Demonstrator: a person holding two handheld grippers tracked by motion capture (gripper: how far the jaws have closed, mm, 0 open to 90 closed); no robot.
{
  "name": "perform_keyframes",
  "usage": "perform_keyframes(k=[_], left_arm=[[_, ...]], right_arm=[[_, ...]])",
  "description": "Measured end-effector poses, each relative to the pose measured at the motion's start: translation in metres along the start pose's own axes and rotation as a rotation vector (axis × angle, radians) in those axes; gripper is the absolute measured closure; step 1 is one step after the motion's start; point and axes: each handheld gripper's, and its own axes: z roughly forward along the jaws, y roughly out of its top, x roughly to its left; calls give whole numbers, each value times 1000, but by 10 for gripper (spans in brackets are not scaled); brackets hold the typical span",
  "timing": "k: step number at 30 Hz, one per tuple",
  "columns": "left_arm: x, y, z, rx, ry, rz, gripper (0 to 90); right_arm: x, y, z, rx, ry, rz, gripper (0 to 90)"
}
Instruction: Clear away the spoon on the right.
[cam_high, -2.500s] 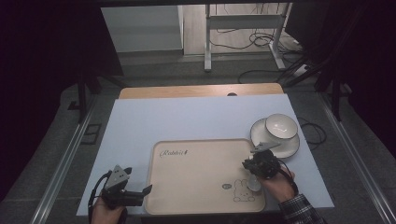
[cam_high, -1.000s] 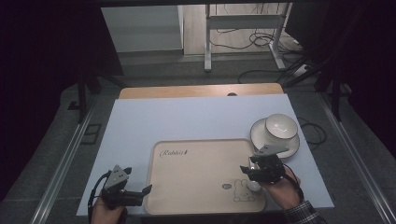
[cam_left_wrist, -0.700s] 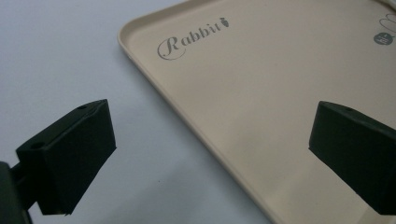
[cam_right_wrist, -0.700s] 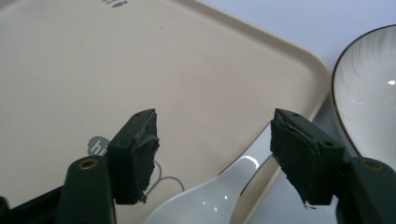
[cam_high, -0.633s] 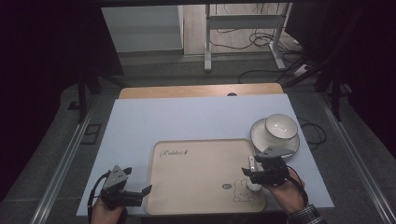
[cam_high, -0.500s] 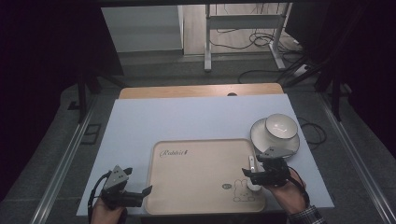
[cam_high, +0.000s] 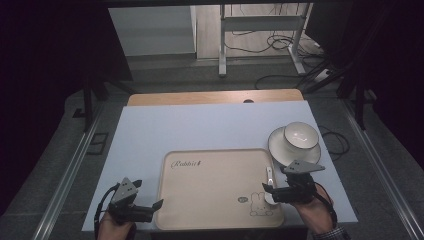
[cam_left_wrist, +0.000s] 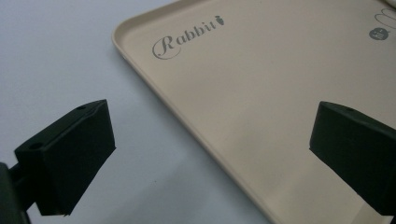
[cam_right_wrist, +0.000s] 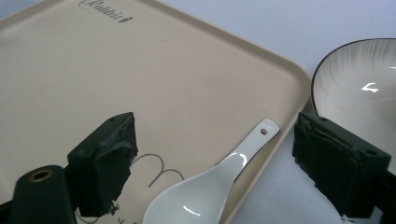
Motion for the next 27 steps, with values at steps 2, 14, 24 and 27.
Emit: perform_keyframes(k=[2,14,24,27], left_arm=[[0,0,0,-1,0,-1,0],[0,0,0,-2,0,-4,0],[1,0,0,-3,0,-8,0],[1,0,0,-3,0,-9,0]], right_arm=[[-1,-1,-2,-4,-4,0,122],[-2,-11,-14,-26,-17,21,87],[-1,-20,-19,-27,-26,35,68],[-1,-22,-22,-32,-23,40,57]])
